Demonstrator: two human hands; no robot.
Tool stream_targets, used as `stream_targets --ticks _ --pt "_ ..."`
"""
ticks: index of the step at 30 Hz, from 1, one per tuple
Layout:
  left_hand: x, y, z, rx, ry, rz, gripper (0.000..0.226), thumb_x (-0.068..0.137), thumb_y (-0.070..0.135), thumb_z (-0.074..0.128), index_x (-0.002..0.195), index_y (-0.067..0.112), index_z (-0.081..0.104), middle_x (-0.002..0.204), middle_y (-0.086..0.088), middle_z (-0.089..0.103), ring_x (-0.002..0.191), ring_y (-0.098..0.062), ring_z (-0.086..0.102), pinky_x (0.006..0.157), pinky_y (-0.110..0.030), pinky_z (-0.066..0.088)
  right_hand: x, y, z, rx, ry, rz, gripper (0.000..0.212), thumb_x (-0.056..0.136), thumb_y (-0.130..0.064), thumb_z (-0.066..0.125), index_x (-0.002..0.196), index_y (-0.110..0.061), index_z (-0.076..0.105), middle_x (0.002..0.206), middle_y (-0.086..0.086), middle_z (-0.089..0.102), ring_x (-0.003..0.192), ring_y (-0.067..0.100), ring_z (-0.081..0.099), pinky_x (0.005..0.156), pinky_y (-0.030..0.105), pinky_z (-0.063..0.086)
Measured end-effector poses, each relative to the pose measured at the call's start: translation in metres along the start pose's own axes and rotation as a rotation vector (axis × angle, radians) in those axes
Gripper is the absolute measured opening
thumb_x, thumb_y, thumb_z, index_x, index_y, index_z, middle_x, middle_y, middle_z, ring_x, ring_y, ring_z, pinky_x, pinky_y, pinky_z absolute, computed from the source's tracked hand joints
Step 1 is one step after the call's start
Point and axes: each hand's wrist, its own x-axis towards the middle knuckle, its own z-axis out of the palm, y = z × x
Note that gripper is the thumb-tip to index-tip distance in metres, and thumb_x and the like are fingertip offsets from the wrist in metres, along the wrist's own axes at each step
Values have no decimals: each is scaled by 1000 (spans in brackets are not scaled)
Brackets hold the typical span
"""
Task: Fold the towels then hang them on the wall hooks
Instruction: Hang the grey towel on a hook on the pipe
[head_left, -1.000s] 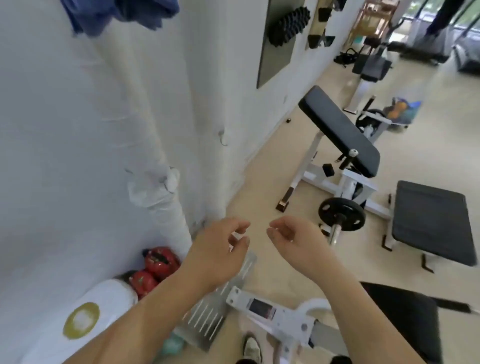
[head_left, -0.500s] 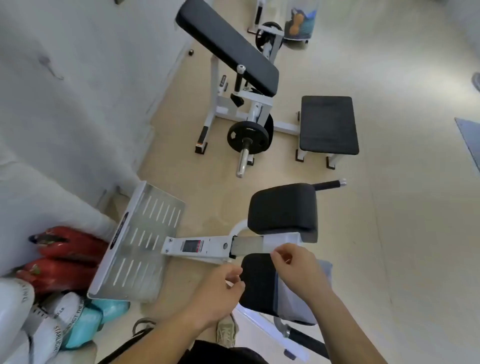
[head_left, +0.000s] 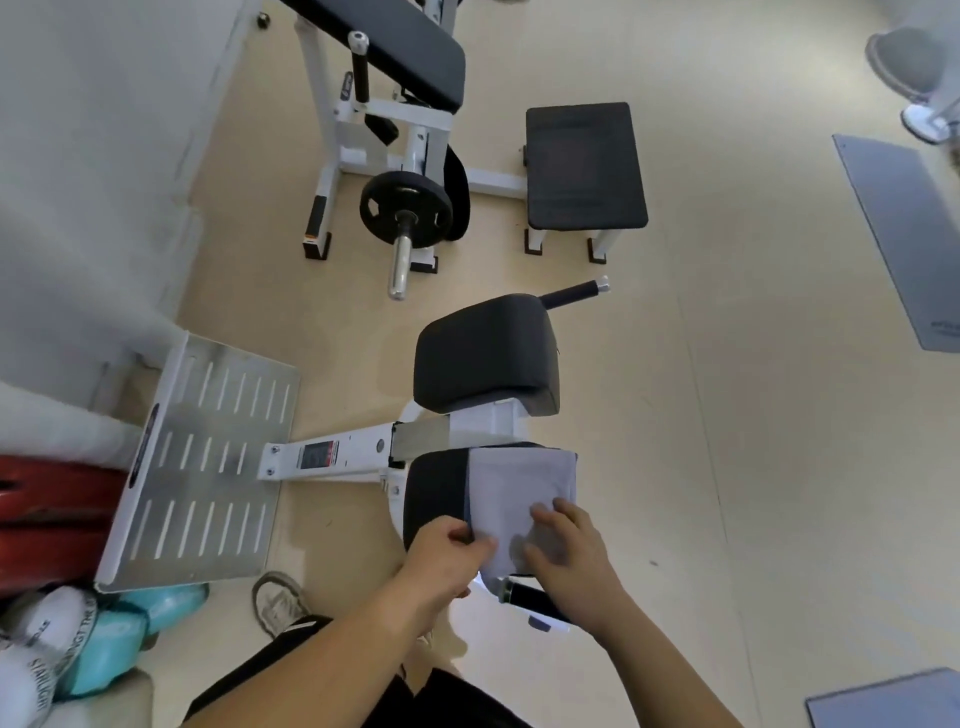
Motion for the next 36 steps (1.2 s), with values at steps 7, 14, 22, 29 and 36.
stream_targets --ticks 7,14,22,29,36 --pt "-15 34 31 -40 -134 102 16 86 22 77 98 19 67 98 -2 69 92 -15 68 67 -19 52 -8 3 -19 319 129 45 18 103 -24 55 116 -27 66 127 -3 63 116 15 61 101 33 50" --pt "-68 87 11 -49 -207 317 12 85 15 68 89 16 57 89 -9 58 87 -20 60 73 -27 46 -43 -32 -77 454 472 -55 22 92 -25 72 113 -25 67 116 -8 69 110 11 64 94 37 55" --pt "-119 113 -111 61 -2 603 21 91 5 61 91 26 62 82 8 62 72 -1 59 65 -17 47 -30 -150 -97 289 157 -524 83 85 -28 82 151 -47 35 145 -33 44 131 -14 43 104 13 39" --pt "-186 94 -251 44 288 652 23 77 3 59 92 18 68 88 -16 66 73 -12 56 65 -30 46 -22 -297 -51 462 -284 -623 65 77 -31 86 136 -43 59 128 -4 67 116 18 68 99 44 59" --pt "-253 79 -393 4 724 712 27 88 0 66 91 26 74 79 14 74 66 3 64 58 -12 49 -32 -460 20 352 -366 -759 17 83 -24 86 92 -19 72 93 7 74 91 24 70 77 35 57"
